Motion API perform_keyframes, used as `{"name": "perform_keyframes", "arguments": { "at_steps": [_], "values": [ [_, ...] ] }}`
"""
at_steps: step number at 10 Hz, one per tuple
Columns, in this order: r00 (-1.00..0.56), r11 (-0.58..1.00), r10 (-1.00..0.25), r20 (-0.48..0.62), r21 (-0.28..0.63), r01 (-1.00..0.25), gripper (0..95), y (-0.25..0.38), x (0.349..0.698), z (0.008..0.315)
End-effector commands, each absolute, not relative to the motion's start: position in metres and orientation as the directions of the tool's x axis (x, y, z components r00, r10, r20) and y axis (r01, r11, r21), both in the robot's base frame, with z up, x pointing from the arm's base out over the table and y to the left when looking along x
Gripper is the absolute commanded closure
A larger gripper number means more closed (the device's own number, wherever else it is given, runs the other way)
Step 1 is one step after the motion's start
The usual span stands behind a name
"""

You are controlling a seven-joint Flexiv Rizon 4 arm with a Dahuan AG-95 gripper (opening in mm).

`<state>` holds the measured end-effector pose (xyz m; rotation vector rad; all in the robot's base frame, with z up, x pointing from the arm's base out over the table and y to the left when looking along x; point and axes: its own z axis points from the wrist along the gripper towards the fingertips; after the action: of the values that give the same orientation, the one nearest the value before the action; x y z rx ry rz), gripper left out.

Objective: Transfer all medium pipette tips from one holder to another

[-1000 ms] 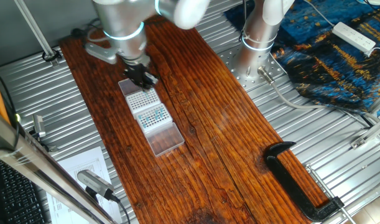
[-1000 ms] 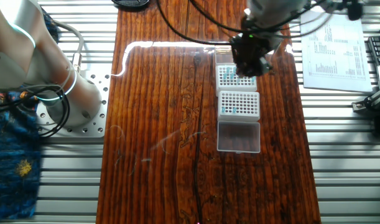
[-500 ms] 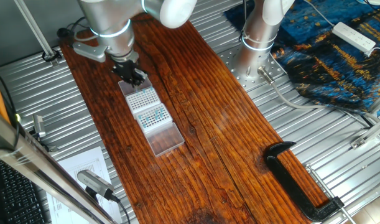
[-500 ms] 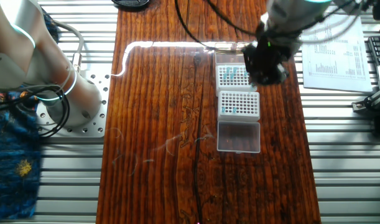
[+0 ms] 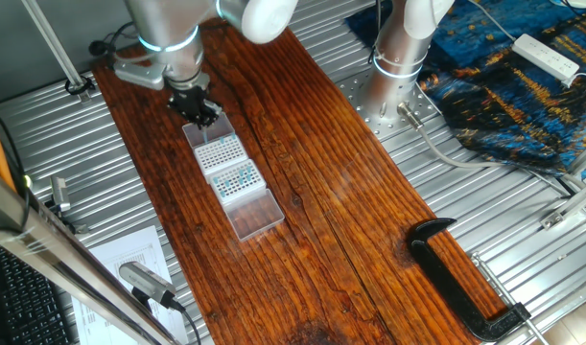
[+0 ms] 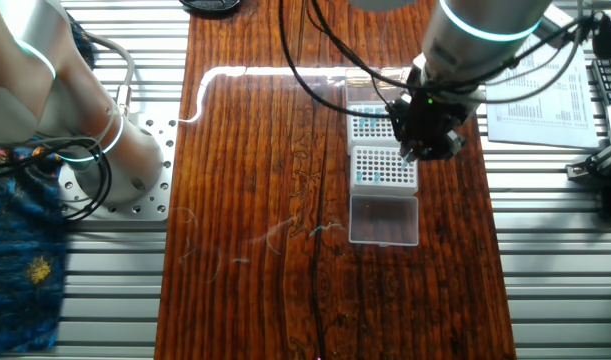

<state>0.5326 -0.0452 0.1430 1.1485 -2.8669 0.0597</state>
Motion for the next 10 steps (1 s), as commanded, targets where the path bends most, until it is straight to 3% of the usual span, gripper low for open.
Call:
{"name": "perform_keyframes", "arguments": {
  "at_steps": [1, 10],
  "values": [
    [-0.72, 0.72, -0.691, 0.06, -0.024, -0.693, 95.0, -0.0458, 0.5299, 0.1409],
    [-0.711, 0.711, -0.701, 0.056, -0.021, -0.703, 95.0, -0.0472, 0.5296, 0.1319]
  ]
}}
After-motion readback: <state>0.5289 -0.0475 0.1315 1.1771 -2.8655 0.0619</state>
